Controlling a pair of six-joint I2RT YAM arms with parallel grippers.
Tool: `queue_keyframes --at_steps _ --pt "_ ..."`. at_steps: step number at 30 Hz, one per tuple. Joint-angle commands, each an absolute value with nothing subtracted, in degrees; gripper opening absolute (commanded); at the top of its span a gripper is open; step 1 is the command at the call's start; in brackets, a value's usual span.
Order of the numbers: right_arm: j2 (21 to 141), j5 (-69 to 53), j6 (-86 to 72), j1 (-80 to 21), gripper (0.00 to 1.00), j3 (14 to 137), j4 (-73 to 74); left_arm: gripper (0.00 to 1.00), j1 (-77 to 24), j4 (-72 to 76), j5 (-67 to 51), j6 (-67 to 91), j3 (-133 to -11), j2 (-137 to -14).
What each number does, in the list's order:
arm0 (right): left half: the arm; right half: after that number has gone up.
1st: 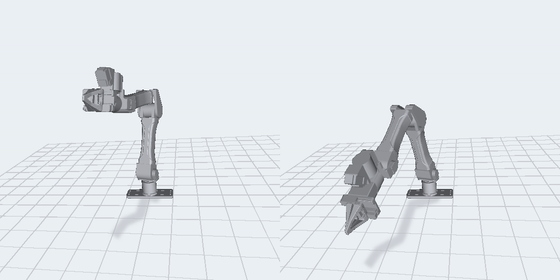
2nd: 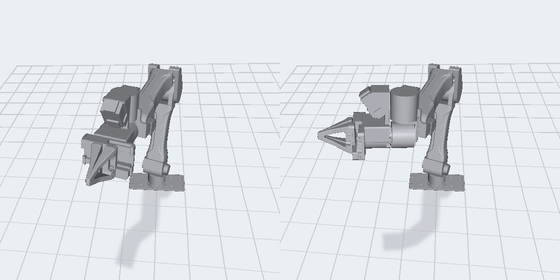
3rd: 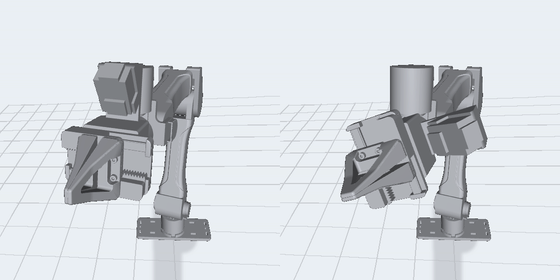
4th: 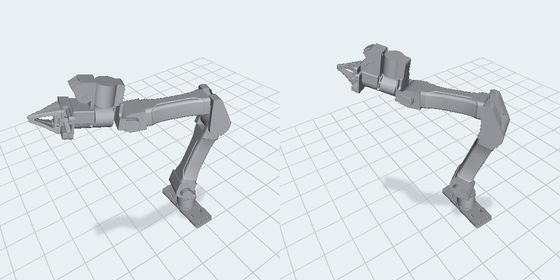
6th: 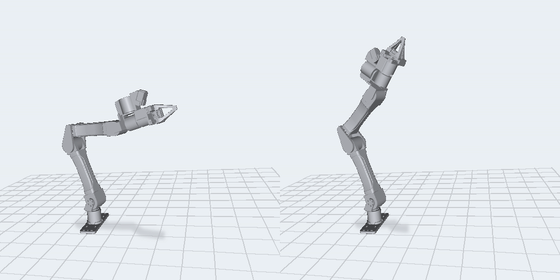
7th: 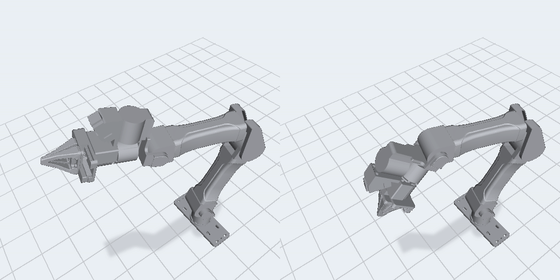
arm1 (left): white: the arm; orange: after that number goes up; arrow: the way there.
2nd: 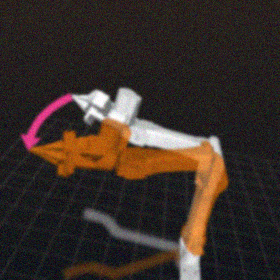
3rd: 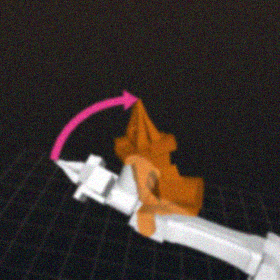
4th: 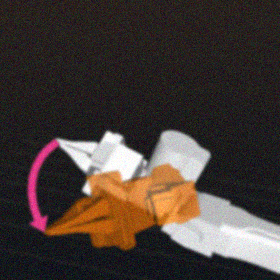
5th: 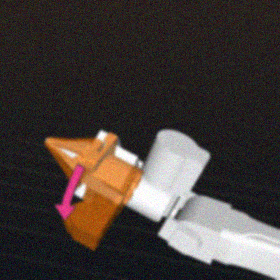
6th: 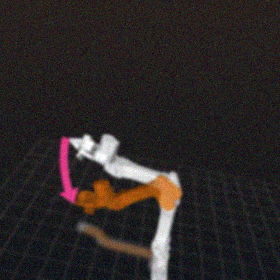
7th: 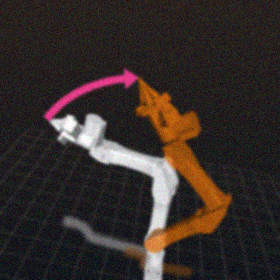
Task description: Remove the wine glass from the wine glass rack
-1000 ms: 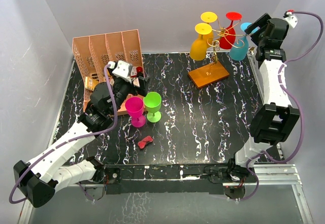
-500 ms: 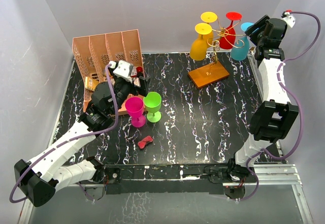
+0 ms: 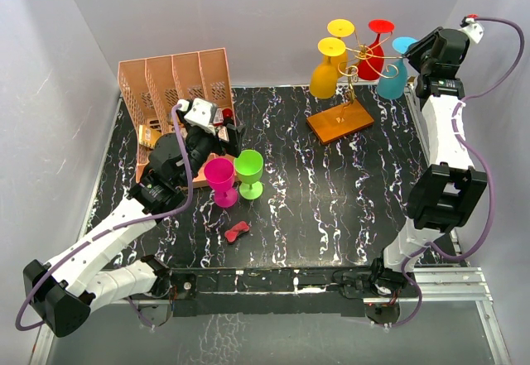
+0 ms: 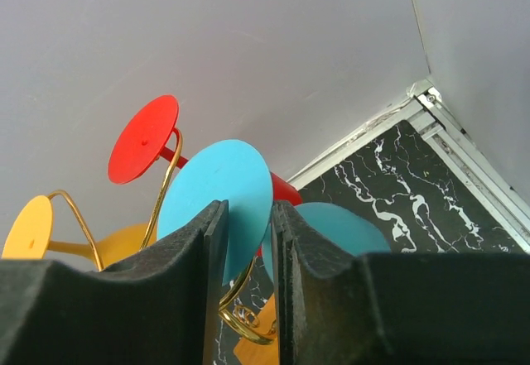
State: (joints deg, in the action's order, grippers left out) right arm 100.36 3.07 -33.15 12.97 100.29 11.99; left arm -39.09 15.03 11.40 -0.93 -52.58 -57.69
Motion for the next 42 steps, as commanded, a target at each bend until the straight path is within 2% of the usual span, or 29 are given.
queue_keyframes --at_steps 1,11,17,27,42 --pt "99.67 3.25 -32.91 13.45 0.28 101.82 8.79 0.97 -38.76 16.35 11.69 -1.41 -53.57 -56.81" --pt "101.49 1.74 -36.61 13.45 0.12 104.49 8.31 0.97 -38.37 16.13 11.84 -1.23 -53.77 -56.60" --pt "100.37 0.98 -46.14 14.24 0.08 102.91 7.08 0.97 -37.80 16.02 11.19 -0.25 -53.88 -56.61" --pt "93.33 -4.21 -61.34 17.79 0.08 94.78 -0.17 0.96 -36.76 16.08 10.47 0.45 -53.96 -56.82" --pt "91.70 -18.93 -69.88 19.51 0.08 91.20 -4.37 0.96 -36.14 15.91 10.49 1.03 -54.19 -57.57"
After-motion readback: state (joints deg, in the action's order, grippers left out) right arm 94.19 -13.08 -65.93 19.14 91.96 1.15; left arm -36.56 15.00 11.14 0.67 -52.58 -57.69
